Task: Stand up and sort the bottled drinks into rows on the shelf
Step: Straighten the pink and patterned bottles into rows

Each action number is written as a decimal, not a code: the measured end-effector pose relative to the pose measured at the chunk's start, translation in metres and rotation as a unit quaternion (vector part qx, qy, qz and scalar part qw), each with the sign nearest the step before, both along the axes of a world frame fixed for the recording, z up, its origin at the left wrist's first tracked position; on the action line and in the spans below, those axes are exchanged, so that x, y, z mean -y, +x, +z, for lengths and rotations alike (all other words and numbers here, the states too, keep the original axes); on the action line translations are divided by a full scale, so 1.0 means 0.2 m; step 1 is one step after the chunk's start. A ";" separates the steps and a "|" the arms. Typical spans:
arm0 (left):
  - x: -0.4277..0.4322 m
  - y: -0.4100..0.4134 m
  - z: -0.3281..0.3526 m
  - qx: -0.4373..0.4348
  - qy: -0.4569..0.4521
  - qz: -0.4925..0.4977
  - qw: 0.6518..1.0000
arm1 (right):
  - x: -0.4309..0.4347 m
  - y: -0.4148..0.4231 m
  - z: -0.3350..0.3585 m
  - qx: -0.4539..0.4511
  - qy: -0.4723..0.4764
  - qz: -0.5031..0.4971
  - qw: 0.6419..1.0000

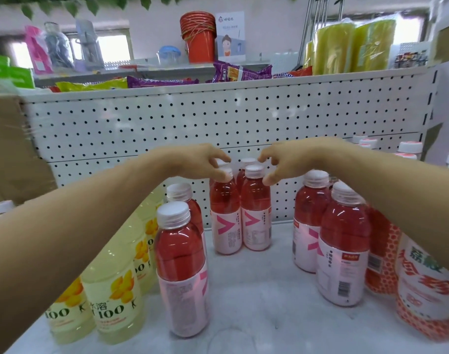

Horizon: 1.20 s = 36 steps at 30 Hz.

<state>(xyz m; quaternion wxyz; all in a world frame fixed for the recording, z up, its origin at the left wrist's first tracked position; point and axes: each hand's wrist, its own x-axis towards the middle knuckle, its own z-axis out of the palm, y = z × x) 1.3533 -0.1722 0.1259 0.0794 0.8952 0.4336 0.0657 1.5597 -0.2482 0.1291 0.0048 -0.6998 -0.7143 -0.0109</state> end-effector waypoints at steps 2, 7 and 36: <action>0.06 -0.08 0.02 0.001 -0.022 0.024 0.999 | 0.07 0.02 0.02 0.052 -0.033 -0.051 0.997; 0.14 -0.22 -0.01 -0.018 -0.112 0.093 0.989 | 0.17 0.04 0.03 0.084 -0.080 -0.115 0.987; 0.25 -0.07 -0.10 0.078 -0.007 -0.026 0.997 | 0.23 -0.08 -0.33 -0.244 0.109 0.074 0.961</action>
